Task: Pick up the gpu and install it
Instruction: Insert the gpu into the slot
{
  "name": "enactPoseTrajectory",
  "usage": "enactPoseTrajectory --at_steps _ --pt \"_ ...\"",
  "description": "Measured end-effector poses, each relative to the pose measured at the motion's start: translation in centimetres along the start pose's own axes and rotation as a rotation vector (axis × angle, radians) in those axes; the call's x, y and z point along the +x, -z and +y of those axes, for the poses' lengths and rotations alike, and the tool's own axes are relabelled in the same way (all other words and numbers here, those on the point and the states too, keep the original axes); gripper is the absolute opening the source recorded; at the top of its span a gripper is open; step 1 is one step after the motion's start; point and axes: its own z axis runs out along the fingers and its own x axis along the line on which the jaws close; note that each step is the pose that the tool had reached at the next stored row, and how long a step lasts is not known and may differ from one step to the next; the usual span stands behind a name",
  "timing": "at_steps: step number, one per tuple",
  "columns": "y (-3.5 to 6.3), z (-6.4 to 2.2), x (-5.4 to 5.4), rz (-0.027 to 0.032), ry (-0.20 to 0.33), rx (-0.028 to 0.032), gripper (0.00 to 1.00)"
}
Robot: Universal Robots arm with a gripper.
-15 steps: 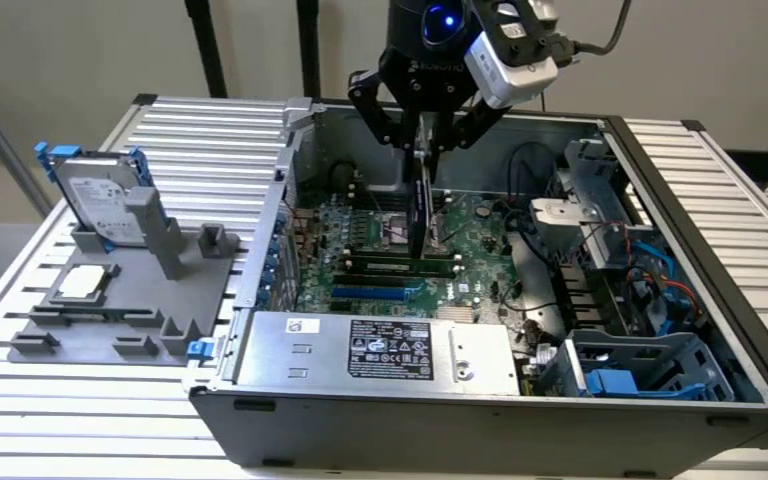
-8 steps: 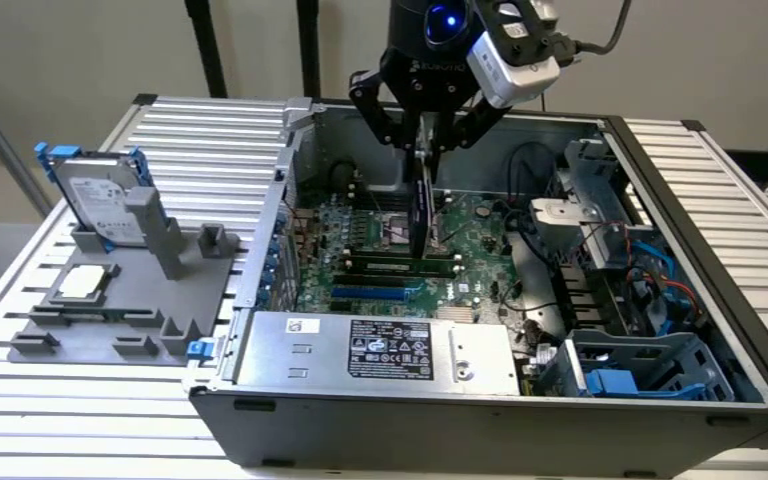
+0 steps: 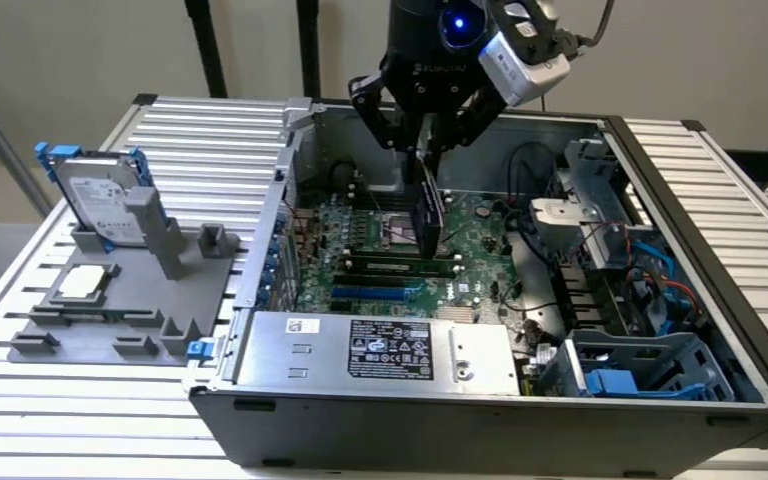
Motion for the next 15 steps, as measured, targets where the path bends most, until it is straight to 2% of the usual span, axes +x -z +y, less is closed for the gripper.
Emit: enactPoseTrajectory --at_steps 15 --pt "-0.97 -0.01 0.00 0.0025 0.274 -0.0007 0.00"
